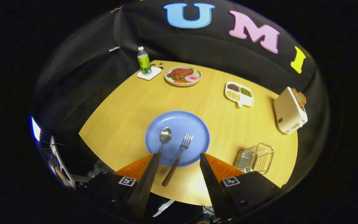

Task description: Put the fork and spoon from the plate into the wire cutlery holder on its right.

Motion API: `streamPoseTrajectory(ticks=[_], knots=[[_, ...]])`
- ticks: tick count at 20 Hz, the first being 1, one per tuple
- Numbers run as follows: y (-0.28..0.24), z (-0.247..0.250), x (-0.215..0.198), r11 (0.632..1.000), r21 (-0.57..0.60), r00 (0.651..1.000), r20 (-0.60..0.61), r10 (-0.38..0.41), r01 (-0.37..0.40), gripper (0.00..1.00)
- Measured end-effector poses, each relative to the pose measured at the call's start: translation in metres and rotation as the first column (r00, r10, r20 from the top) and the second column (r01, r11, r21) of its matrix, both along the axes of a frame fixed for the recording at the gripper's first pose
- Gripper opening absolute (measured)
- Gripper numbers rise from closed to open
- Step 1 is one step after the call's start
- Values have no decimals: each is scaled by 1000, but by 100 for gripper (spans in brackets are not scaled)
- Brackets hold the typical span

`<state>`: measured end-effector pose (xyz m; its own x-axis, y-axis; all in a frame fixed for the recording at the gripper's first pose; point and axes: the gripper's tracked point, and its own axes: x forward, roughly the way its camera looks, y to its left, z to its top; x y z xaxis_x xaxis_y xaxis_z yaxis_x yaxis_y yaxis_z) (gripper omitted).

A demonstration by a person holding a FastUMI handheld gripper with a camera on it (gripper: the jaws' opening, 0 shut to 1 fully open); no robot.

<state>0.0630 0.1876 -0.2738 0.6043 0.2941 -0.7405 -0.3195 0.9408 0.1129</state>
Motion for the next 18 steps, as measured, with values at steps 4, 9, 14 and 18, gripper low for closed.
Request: streamPoseTrajectory(ticks=[4,9,14,18], knots=[[9,-58,15,999,-41,992,-126,-32,27,72],[12,-93,30,996,-63,981,-179,-76,66,57],[8,-112,37,989,-93,966,-225,-130,111,18],[6,-99,48,988,-7,965,-215,-153,155,8]])
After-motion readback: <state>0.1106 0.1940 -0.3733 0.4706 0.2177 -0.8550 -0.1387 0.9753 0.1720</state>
